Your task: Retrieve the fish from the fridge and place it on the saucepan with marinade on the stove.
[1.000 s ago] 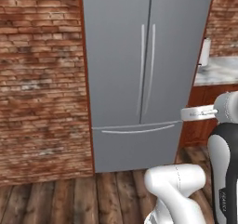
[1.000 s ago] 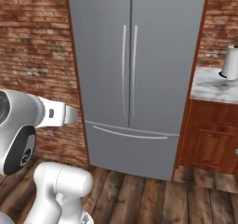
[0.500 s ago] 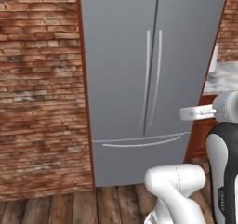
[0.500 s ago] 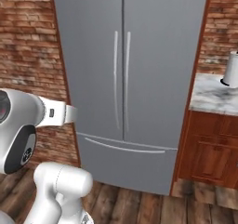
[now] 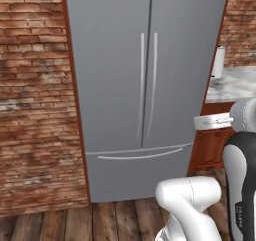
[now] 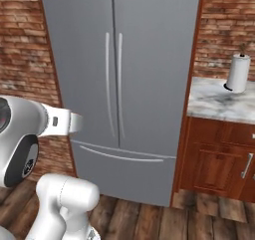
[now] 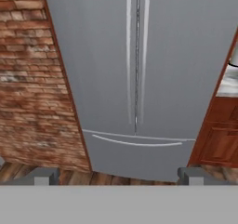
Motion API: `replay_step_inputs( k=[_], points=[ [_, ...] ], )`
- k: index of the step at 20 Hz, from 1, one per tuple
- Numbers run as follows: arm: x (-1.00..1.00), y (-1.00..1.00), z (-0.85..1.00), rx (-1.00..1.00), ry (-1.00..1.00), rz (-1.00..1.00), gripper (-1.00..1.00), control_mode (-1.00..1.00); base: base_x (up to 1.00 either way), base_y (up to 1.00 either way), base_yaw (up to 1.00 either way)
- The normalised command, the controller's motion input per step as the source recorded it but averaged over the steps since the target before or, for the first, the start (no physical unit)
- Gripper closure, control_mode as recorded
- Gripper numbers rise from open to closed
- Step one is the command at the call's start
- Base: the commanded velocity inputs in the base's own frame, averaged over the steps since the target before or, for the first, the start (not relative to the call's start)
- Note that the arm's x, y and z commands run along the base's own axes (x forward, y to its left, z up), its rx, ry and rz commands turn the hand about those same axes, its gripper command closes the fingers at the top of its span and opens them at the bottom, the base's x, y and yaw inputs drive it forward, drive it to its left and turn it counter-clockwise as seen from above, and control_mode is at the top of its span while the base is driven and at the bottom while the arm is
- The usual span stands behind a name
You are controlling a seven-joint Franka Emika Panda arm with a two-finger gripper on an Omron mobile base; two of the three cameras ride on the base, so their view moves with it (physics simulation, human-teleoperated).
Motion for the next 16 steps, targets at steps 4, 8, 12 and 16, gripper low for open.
replay_step_inputs(
  k=[4,8,12,16],
  points=[
    [0.0,0.0,0.0,0.0,0.0,0.0,-1.0,1.0,0.17,-0.09,0.0],
    [0.0,0.0,0.0,0.0,0.0,0.0,-1.0,1.0,0.37,0.0,0.0],
    [0.0,0.0,0.0,0.0,0.0,0.0,-1.0,1.0,0.35,0.0,0.0],
    [0.0,0.0,0.0,0.0,0.0,0.0,-1.0,1.0,0.36,0.0,0.0]
  ],
)
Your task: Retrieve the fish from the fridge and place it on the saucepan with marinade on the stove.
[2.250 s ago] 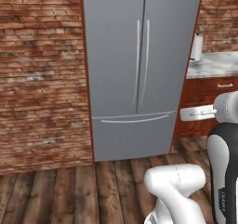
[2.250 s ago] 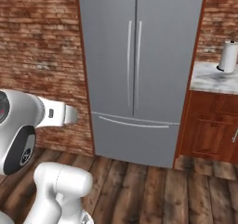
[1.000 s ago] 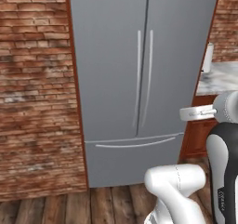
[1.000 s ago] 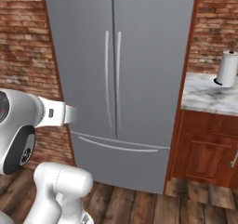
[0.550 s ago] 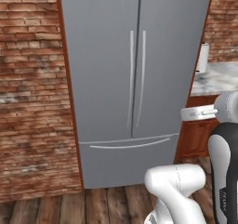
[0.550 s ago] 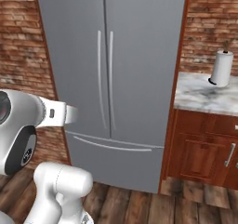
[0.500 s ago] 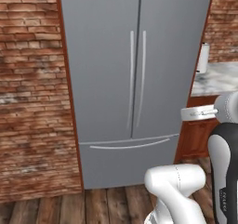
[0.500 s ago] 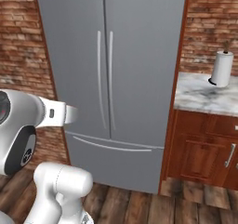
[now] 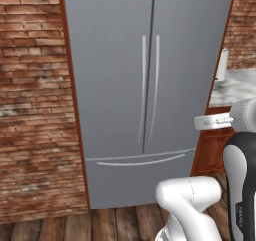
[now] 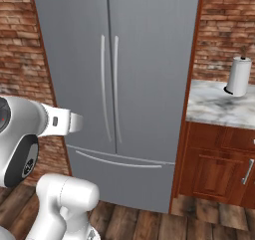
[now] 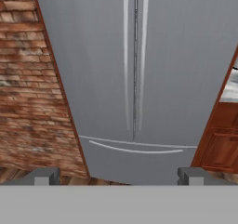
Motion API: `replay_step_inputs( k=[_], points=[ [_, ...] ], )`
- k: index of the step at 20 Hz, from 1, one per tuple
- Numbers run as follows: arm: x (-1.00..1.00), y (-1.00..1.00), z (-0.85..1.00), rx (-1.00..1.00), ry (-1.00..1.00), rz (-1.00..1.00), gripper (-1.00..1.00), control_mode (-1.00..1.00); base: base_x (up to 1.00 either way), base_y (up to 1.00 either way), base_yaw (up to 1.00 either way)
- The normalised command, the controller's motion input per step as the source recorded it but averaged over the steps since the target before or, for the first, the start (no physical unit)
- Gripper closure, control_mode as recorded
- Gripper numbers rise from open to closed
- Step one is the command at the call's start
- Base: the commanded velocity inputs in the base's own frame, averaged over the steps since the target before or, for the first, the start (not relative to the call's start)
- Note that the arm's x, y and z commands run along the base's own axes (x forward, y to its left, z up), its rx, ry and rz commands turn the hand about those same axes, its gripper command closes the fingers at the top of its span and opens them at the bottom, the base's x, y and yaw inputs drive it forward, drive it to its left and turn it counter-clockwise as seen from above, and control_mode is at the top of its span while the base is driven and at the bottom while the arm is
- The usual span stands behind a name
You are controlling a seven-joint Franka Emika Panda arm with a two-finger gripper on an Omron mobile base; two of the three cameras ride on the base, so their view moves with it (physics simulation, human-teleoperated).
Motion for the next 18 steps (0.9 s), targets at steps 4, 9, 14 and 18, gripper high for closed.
replay_step_inputs(
  k=[4,9,14,18],
  points=[
    [0.0,0.0,0.0,0.0,0.0,0.0,-1.0,1.0,0.38,0.0,0.0],
    [0.0,0.0,0.0,0.0,0.0,0.0,-1.0,1.0,0.36,0.0,0.0],
    [0.0,0.0,0.0,0.0,0.0,0.0,-1.0,1.0,0.13,0.0,0.0],
    [0.0,0.0,0.0,0.0,0.0,0.0,-1.0,1.0,0.0,0.0,0.0]
  ],
)
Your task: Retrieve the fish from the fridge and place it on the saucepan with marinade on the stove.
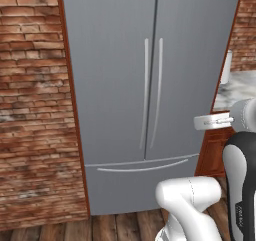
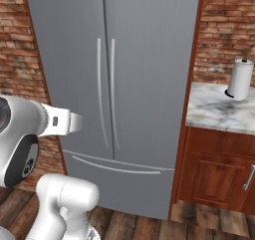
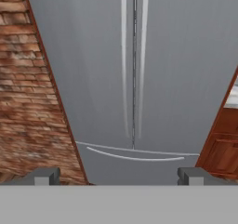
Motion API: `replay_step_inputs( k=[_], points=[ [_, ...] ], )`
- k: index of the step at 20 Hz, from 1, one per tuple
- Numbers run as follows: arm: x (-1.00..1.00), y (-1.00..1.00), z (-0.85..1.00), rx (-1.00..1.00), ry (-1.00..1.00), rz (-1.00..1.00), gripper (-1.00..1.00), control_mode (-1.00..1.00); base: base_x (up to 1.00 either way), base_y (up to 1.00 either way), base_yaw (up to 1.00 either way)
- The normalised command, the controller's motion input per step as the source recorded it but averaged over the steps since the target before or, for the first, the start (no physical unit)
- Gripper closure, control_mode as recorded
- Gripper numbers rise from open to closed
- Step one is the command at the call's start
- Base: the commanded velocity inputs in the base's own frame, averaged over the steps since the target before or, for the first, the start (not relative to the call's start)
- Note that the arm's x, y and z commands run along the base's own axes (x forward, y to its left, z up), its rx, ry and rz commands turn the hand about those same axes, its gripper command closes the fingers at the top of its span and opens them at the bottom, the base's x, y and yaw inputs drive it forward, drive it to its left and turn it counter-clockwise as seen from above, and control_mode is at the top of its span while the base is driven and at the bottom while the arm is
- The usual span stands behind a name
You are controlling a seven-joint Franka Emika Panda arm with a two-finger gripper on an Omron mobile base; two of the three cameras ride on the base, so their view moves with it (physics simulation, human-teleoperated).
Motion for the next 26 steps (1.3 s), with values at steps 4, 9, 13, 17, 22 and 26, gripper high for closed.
replay_step_inputs(
  k=[4,9,13,17,22,26],
  points=[
    [0.0,0.0,0.0,0.0,0.0,0.0,-1.0,1.0,0.0,0.0,0.0],
    [0.04,0.14,0.0,0.0,0.0,-0.04,-1.0,-1.0,0.0,0.02,-0.01],
    [0.32,0.25,0.0,0.0,0.0,-0.08,-1.0,-1.0,0.0,0.0,0.0],
    [0.48,0.13,0.0,0.0,0.03,-0.08,-1.0,-1.0,0.0,0.0,0.0],
    [0.41,-0.04,0.0,0.0,0.06,-0.01,-1.0,-1.0,0.0,0.0,0.0],
    [0.29,-0.14,0.0,0.0,0.05,0.0,-1.0,-1.0,0.0,0.0,0.0]
  ],
)
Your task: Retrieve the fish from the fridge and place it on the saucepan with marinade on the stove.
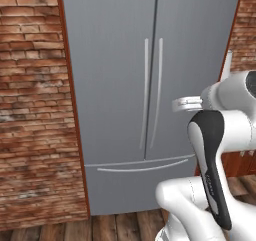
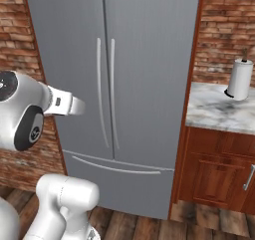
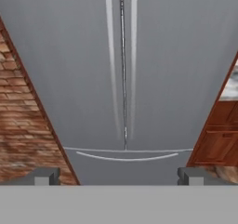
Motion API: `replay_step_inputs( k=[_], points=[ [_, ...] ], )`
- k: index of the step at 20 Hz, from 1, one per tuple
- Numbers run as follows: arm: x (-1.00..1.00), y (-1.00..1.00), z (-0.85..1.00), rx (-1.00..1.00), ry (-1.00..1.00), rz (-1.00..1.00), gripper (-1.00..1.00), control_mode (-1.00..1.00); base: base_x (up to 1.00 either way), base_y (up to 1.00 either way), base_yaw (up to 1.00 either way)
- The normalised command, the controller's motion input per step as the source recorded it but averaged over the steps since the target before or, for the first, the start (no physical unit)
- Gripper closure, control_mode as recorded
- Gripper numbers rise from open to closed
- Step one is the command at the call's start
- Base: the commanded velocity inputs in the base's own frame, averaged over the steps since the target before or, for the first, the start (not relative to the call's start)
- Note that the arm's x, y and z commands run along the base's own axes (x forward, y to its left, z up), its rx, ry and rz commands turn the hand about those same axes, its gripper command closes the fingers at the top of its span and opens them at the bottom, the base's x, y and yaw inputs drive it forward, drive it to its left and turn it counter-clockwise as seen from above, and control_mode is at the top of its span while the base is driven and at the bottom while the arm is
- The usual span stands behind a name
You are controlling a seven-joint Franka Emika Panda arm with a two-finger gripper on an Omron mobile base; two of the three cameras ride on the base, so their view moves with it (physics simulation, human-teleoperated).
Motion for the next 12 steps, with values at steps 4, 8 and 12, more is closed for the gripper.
replay_step_inputs(
  k=[4,8,12],
  points=[
    [0.39,-0.17,0.0,0.0,0.04,0.0,-1.0,-1.0,0.0,0.0,0.0],
    [0.45,-0.08,0.0,0.0,0.0,0.0,-1.0,-1.0,0.0,0.0,0.0],
    [0.46,-0.03,-0.01,0.0,0.0,0.0,-1.0,-1.0,0.0,0.0,0.0]
  ],
)
